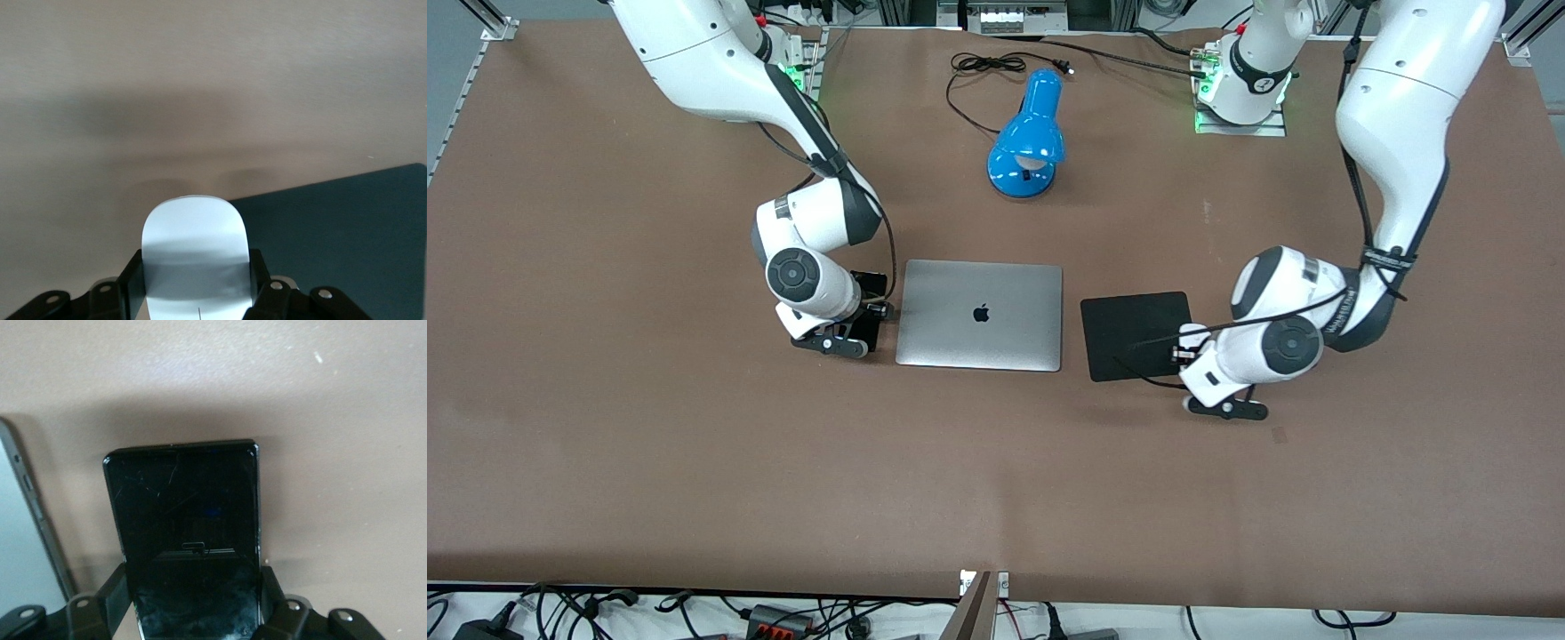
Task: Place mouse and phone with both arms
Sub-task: 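Carry the phone beside the laptop while the left gripper carries the mouse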
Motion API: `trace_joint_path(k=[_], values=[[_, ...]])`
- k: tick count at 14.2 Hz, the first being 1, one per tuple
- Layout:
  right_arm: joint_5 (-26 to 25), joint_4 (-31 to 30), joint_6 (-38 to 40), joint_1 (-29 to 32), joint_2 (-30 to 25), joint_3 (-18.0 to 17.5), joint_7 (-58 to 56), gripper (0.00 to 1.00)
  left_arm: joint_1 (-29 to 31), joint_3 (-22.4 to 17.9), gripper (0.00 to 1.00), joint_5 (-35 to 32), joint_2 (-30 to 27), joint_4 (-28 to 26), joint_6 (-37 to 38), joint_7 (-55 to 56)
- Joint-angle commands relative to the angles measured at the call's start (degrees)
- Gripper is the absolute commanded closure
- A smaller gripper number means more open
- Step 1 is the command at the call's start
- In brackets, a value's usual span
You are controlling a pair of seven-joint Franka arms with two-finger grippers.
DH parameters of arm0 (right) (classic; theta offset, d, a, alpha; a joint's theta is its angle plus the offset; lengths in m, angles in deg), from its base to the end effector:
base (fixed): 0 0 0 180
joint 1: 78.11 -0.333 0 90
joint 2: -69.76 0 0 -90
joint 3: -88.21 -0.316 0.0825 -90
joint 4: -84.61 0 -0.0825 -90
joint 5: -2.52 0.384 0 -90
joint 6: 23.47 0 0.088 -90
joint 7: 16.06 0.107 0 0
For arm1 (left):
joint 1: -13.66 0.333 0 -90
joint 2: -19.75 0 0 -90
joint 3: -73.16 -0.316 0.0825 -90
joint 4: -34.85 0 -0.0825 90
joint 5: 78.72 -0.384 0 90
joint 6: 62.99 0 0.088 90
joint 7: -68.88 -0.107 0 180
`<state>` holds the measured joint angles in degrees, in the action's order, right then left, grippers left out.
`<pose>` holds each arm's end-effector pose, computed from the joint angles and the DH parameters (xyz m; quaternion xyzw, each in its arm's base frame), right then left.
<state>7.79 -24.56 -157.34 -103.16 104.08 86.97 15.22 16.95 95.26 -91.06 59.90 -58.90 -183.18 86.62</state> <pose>0.5464 0.2713 0.1678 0.9927 -0.0792 -0.0911 0.0083 0.6423 -0.1787 0.2163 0.9943 -0.0421 -0.0977 0.0082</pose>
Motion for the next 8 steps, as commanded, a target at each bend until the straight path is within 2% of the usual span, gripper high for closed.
trace_joint_path(k=[1, 3, 4, 5, 6, 8], values=[[0.63, 0.88, 0.27, -0.52, 0.39, 0.36, -1.05, 0.82, -1.44, 0.14, 0.54, -0.31, 0.63, -0.03, -0.48, 1.51], [0.63, 0.79, 0.27, -0.61, 0.4, 0.36, -1.13, 0.82, -1.62, 0.23, 0.54, -0.31, 1.33, 0.06, -1.62, 2.03], [0.63, 0.79, 0.27, -0.52, 0.57, 0.36, -1.05, 0.74, -2.14, 0.14, 0.54, -0.31, 1.51, 0.06, -1.98, 2.82], [0.71, 0.79, 0.27, -0.61, 0.66, 0.36, -0.18, 0.28, -2.75, 0.22, 0.54, -0.31, 1.51, 0.06, -2.15, 3.43], [0.8, 0.79, 0.53, -0.61, 0.48, 0.45, 0.09, 0.0, -3.28, 0.14, 0.54, -0.31, 1.86, 0.14, -2.16, 4.14], [0.8, 0.97, 1.5, -0.52, -1.53, 0.54, -0.08, 0.0, -3.72, 0.14, 0.54, -0.4, 2.3, 0.06, -3.37, 4.85]])
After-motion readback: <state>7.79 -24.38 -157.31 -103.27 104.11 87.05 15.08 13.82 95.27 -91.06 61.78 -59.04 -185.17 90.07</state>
